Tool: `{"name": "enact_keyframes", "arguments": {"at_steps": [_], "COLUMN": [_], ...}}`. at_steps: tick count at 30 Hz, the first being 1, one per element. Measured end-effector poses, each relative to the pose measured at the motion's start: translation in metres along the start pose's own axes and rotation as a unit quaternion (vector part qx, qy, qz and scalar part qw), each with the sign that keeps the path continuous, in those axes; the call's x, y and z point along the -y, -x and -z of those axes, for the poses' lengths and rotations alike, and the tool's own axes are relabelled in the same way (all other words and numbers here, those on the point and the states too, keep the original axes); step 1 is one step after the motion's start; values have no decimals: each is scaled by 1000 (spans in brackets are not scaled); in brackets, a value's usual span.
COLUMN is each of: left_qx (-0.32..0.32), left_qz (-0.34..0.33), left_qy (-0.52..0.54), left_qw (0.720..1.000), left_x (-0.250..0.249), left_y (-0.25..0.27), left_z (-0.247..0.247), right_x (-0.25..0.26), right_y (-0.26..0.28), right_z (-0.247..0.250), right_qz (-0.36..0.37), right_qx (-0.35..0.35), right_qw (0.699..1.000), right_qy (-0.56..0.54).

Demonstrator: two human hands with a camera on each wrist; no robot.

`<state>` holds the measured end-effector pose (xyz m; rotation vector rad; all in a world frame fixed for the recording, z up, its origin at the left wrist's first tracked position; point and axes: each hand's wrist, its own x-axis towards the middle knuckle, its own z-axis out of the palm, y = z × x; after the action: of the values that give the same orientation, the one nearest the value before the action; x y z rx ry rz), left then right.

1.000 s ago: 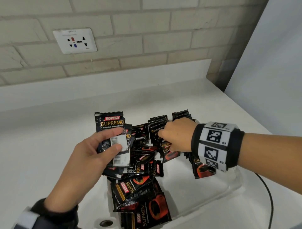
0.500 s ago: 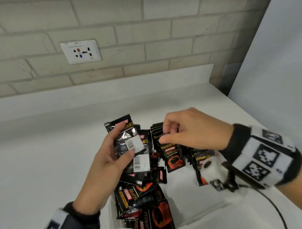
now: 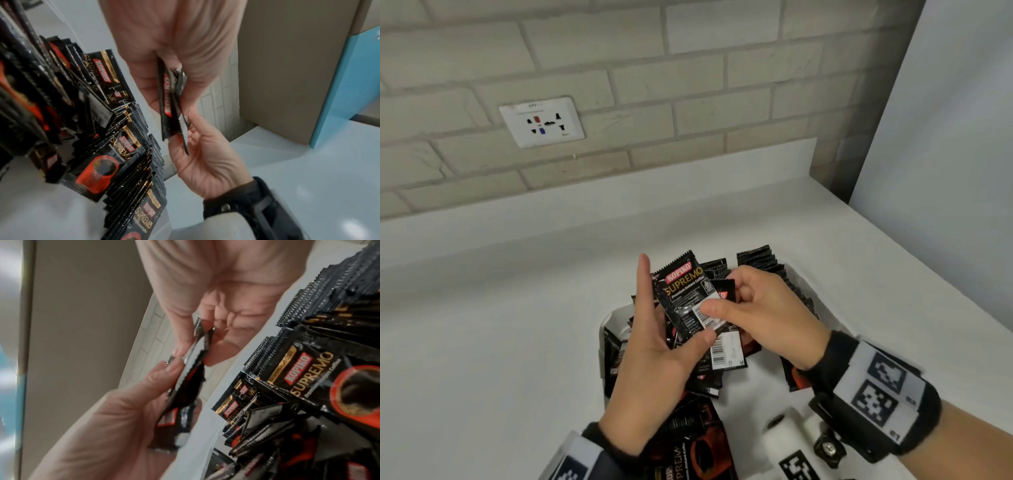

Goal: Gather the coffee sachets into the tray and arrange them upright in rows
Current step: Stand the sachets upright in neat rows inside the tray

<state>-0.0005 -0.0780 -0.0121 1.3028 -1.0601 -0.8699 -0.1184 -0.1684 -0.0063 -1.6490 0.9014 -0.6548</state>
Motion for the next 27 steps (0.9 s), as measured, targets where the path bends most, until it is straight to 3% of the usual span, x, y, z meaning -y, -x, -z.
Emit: {"name": "enact_keyframes", "arguments": {"at_steps": [6, 15, 18, 20, 23, 25, 27], "left_qx": [-5, -48, -74, -103, -137, -145, -142], "left_qz": [47, 82, 89, 87, 75, 64, 46], "left_qy": [39, 76, 99, 102, 102, 107, 104], "left_qw": [998, 993, 988, 986, 982, 981, 983], "left_x": [-3, 2, 5, 7, 8, 9, 8], "left_y": [2, 5, 4, 4, 3, 3, 3], "left_z": [2, 0, 1, 2, 3, 2, 0], "right_x": [-1, -6, -5, -2, -2, -5, -8], "right_y": [3, 4, 4, 6, 14, 19, 21], "right_z": [3, 7, 19, 26, 30, 22, 11], "right_qz": [-18, 25, 18, -8, -40, -59, -64], "right_qx": [7, -49, -91, -101, -24, 38, 47], "right_qw": [998, 998, 992, 973, 956, 966, 979], "right_qy": [-64, -22, -85, -209, -290, -248, -188]}}
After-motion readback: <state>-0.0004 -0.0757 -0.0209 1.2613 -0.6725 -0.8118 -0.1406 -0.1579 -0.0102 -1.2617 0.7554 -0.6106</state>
